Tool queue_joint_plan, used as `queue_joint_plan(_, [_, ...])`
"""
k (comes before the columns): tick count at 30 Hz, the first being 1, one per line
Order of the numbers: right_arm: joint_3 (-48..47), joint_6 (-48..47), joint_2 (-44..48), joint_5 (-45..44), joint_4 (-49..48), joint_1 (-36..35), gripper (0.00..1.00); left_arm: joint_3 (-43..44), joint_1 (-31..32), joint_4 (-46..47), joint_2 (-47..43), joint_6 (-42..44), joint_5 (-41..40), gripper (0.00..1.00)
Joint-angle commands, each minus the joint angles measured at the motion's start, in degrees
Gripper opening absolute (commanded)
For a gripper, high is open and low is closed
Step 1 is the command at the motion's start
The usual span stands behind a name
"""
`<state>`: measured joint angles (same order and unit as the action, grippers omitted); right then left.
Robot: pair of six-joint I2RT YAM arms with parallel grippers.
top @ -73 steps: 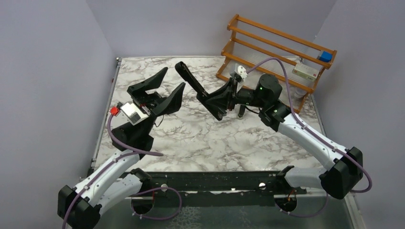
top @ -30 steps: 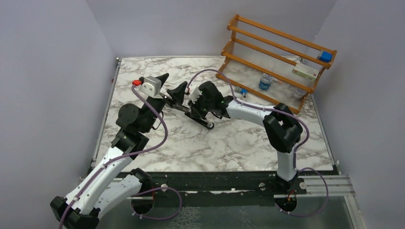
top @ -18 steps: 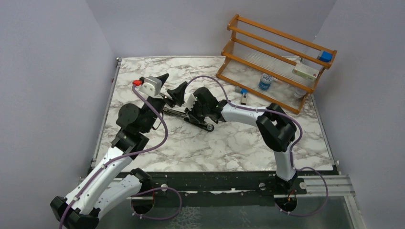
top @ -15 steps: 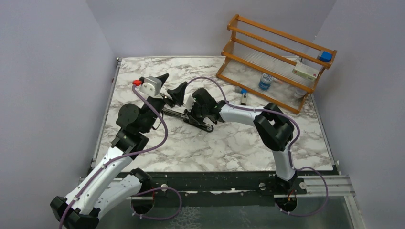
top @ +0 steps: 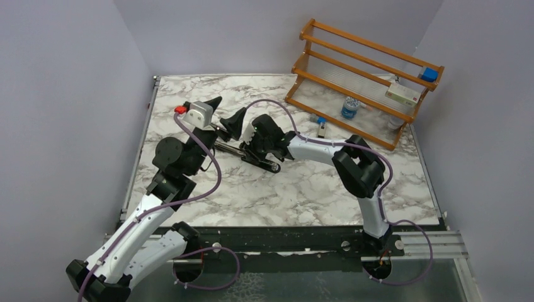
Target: Load the staples into the stapler
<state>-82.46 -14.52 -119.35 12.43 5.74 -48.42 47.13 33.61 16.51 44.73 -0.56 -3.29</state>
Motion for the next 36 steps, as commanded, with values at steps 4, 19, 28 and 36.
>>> queue_joint_plan(4, [-0.06,3.52,4.64,-2.70,-2.13,-0.44,0.46,0.45,-0.03,0.98,0.54,1.46,0.21,0.75])
queue_joint_plan(19, [15.94,27.99,26.58,-41.21,-0.34,8.46,0.53,0.07,0.03,1.35,5.37,-0.46,1.93,0.75])
queue_joint_plan(28, [20.29,38.74,28.71,-43.26,7.62,17.02,0.57,-0.90,0.04,1.60,7.54,0.43,1.89,0.75])
queue_joint_plan(36, [19.79,43.30,23.47,-37.56,10.26,20.43,0.59,-1.19,0.02,2.02,8.75,0.15,2.30,0.75])
